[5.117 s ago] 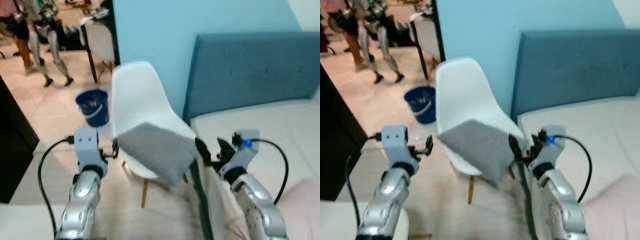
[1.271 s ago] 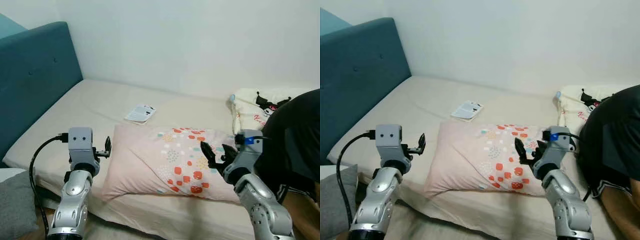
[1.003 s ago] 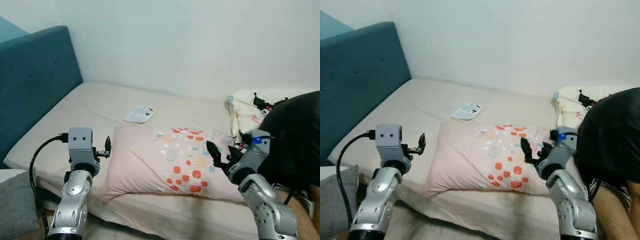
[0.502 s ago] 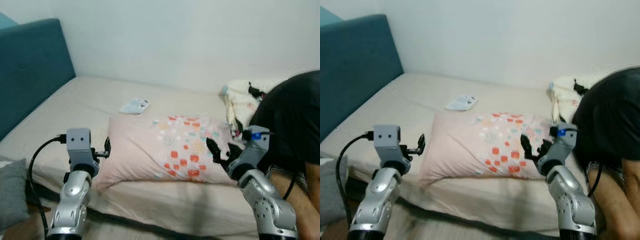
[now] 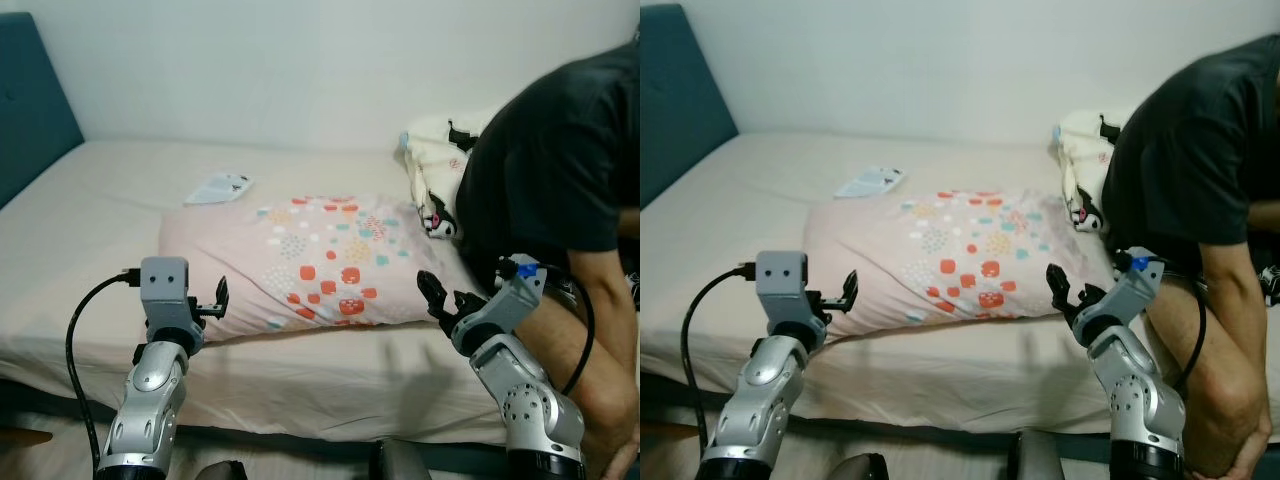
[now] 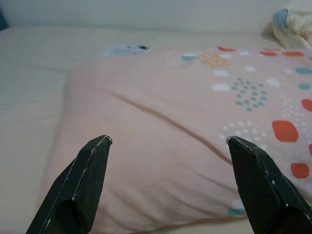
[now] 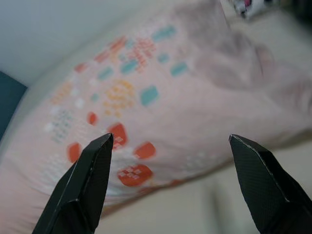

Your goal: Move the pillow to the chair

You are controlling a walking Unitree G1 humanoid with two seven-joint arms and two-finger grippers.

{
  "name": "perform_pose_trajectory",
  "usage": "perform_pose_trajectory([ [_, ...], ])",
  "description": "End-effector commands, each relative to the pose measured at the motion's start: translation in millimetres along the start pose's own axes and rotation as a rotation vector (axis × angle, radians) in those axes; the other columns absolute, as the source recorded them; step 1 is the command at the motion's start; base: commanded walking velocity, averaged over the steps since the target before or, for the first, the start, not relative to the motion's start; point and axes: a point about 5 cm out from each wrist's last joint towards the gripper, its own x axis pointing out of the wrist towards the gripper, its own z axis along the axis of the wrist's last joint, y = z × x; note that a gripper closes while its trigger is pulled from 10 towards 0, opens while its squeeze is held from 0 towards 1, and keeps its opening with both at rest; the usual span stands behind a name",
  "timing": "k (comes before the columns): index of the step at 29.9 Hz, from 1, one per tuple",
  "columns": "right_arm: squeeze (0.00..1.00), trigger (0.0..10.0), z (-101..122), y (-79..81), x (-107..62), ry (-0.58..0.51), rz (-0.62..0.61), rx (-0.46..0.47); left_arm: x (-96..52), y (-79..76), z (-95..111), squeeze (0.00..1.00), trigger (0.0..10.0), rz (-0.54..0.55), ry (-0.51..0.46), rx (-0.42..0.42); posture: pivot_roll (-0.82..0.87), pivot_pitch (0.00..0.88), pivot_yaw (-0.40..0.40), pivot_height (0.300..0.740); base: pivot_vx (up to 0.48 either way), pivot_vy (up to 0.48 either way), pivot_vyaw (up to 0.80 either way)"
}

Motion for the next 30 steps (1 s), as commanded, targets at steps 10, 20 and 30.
perform_pose_trajectory([
  [10, 0.00, 10.0, -26, -0.8, 13.1, 0.238, 0.014, 0.089, 3.6, 25.5, 10, 0.00, 10.0, 0.064, -0.016, 0.037, -0.05, 0.065, -0.011, 0.500, 0.000, 0.000, 0.00],
  [20, 0.00, 10.0, -30, 8.5, 34.2, 0.245, 0.166, 0.272, -0.9, 38.4, 19, 0.00, 10.0, 0.090, -0.026, 0.065, -0.02, 0.152, -0.019, 0.465, 0.000, 0.000, 0.00],
  [30, 0.00, 10.0, -30, -2.3, 49.4, 0.214, 0.122, 0.336, -16.0, 42.0, 17, 0.00, 10.0, 0.105, 0.001, 0.088, 0.02, 0.230, -0.039, 0.450, 0.000, 0.000, 0.00],
])
